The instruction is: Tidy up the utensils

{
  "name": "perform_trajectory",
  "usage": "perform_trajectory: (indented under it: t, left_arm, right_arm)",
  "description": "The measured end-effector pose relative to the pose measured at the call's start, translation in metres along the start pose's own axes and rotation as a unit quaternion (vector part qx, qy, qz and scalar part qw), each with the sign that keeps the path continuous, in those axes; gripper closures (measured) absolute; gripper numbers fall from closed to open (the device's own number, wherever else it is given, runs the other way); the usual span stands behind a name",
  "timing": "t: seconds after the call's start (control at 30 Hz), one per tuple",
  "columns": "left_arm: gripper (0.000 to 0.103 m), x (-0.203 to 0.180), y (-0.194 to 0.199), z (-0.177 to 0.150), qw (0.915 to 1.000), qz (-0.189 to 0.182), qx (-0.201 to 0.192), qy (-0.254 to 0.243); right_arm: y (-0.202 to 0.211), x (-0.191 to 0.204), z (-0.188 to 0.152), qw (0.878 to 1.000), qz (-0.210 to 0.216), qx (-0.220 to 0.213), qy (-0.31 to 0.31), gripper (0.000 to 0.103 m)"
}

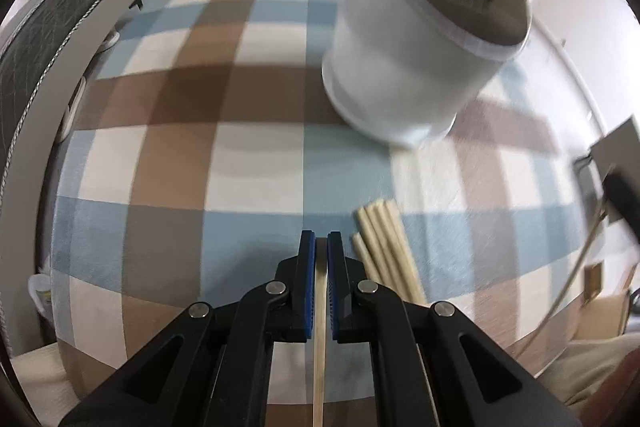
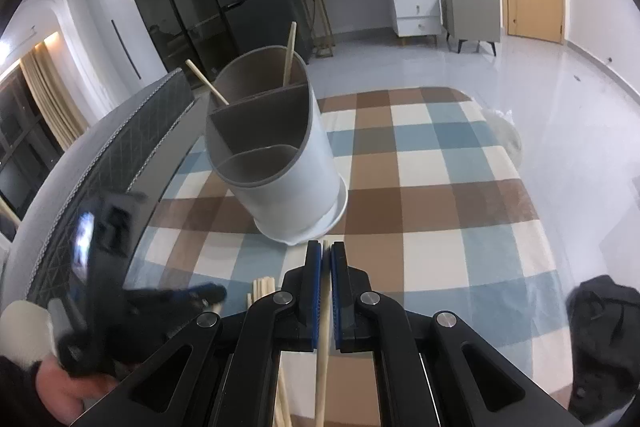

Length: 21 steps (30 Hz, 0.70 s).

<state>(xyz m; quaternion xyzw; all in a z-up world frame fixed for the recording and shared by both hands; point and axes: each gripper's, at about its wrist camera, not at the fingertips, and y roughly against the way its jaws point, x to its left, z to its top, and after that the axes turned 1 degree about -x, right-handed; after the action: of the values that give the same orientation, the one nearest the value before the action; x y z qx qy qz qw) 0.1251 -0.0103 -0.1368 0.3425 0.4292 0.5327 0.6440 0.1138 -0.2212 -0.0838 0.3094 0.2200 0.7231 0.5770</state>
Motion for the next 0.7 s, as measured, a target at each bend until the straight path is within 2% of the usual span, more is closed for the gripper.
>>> perform_trajectory:
  t: [0.1,0.23,0.33,0.47,0.7]
  left_arm:
    - [0.101,0.002,0.028,0.000,0.9978,-0.023,-0.062,0.009]
    - [0.101,-0.002,0.070,-0.002,0.9878,-0.056,-0.144,0.015]
    - [0.101,-0.011,0.089,-0.002,0.9815,-0.067,-0.180,0.002]
    - [0.101,-0.019,0.103,-0.006,0.9769,-0.066,-0.202,-0.025]
    - [0.102,-0.030,0.109,-0.011,0.9786,-0.040,-0.194,-0.057]
  right_arm:
    - [0.012,0.002,-0.001,1.000,0.002,-0.016,0.001,0.099]
    - [0.030,0.010,-0.007,0.999,0.005,-0.035,0.008,0.099]
    - [0.041,0.018,-0.010,0.999,0.006,-0.051,0.020,0.099]
    - [0.055,0.026,-0.014,0.997,0.012,-0.067,0.031,0.099]
    - [0.072,0.033,-0.017,0.995,0.016,-0.095,0.040,0.099]
